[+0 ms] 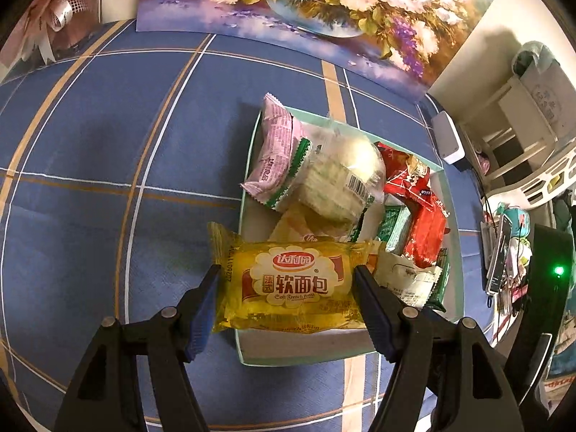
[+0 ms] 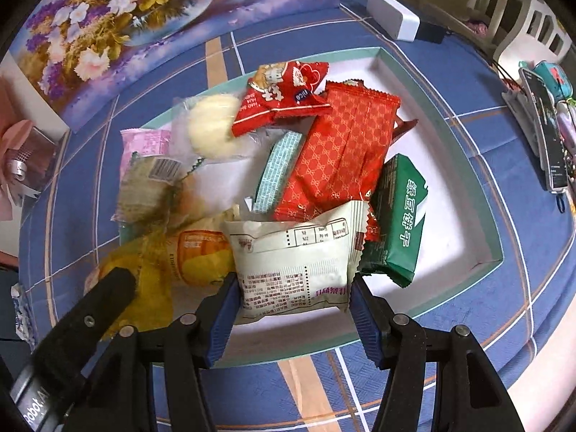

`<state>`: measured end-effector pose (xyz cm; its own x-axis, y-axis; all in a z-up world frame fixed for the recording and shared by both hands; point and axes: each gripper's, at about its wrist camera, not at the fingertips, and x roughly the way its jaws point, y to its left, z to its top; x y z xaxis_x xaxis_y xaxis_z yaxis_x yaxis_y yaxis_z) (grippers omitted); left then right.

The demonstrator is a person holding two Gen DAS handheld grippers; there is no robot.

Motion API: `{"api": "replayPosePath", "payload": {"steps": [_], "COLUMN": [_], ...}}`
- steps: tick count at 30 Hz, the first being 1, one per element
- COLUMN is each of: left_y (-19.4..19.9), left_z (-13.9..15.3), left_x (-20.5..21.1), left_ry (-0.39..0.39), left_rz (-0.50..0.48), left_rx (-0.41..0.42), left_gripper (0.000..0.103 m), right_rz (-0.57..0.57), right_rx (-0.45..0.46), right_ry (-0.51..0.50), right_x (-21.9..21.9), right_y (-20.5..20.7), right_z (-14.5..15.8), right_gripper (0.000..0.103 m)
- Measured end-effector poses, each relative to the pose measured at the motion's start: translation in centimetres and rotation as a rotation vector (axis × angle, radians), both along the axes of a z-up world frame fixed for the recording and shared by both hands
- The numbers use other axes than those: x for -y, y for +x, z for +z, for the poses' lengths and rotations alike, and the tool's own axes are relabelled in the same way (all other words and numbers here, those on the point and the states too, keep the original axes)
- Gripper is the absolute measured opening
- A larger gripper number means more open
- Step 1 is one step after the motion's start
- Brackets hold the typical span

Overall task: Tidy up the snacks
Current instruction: 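Lower both packs into the tray and open both tools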

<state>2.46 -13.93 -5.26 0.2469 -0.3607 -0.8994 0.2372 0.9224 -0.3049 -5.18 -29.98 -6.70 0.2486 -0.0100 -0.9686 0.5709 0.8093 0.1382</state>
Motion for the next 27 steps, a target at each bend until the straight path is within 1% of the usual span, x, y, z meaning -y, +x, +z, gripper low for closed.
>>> {"api": "replayPosePath", "payload": {"steps": [3,6,8,12,16,19,21,27], "left_y": [0.0,0.0,0.0,0.0,0.0,0.0,-0.1,-0.2], "left_z": [-0.1,-0.5,-0.8,-0.7,-0.5,-0.1,0.3,1.7], "left_x": [0.0,0.1,0.3,0.2,-0.1,-0.2,-0.1,-0.5], "left_ry": [-0.010,-0.048,-0.051,-0.054,-0.075,-0.092,-0.096,-0.086], "left_rz": [0.000,-0.011,-0.014,-0.012,-0.006,-0.013,-0.019,-0.017], "left_rx": [-0.013,-0.053,-0.070,-0.071,-0.083,-0.080,-0.069,-0.017], "left_gripper": [0.073,0.073,0.073,0.073,0.074,0.075,0.077,0.078], "right_rz": [-0.005,-0.018,-0.021,-0.018,-0.011,-0.004,0.001,-0.005], "right_rx": [-0.018,-0.035,-0.040,-0.041,-0.042,-0.041,-0.037,-0.019], "right_ry": [-0.003,0.001,0.001,0.001,-0.004,-0.013,-0.016,-0.044], "right_x": [0.1,0.3,0.4,0.4,0.2,-0.2,-0.2,-0.2], "right_y": [0.1,-0.2,-0.3,-0.3,-0.2,0.0,0.1,0.1], "right_z": [-0.3,-0.6,-0.7,-0.6,-0.5,-0.2,-0.2,1.0], "right_gripper": [0.064,0.064,0.064,0.064,0.064,0.064,0.066,0.067]}}
